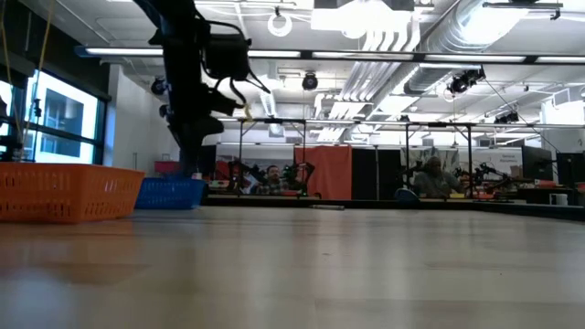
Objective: Sort crayons
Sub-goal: Put the blue crayon into the blue bin
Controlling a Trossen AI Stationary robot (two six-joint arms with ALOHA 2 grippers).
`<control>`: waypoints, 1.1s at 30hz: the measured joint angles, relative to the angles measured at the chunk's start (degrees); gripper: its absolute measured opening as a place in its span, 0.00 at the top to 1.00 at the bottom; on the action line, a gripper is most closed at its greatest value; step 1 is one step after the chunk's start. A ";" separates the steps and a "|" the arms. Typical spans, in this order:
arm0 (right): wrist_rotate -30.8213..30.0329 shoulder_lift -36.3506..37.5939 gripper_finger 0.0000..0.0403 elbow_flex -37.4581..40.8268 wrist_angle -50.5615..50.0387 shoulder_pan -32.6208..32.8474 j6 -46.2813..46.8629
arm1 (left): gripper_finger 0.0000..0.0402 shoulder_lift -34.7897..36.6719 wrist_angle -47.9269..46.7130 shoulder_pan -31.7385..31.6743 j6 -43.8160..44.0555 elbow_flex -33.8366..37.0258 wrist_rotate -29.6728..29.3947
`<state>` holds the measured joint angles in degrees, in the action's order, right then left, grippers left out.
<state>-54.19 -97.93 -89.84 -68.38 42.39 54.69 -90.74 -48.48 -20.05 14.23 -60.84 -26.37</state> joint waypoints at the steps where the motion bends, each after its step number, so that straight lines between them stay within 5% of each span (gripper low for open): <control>1: -0.01 0.00 0.57 0.00 0.02 -0.02 -0.59 | 0.98 0.00 0.71 0.49 -0.01 -0.02 0.10; 11: -0.21 0.00 0.57 0.00 -0.02 -0.72 -0.91 | 0.98 0.07 2.49 2.14 -4.88 -5.59 -14.49; 24: -0.02 -0.07 0.57 0.00 -0.02 0.91 -0.71 | 0.98 0.07 -7.61 -10.18 -4.50 -5.46 -6.12; 33: -0.02 -0.20 0.57 0.00 0.00 1.66 -0.51 | 0.98 0.04 -7.40 -13.03 -6.37 -5.46 -1.85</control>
<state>-54.22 -98.13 -89.84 -68.38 44.05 54.17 -90.70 -55.88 -33.08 7.86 -66.30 -28.22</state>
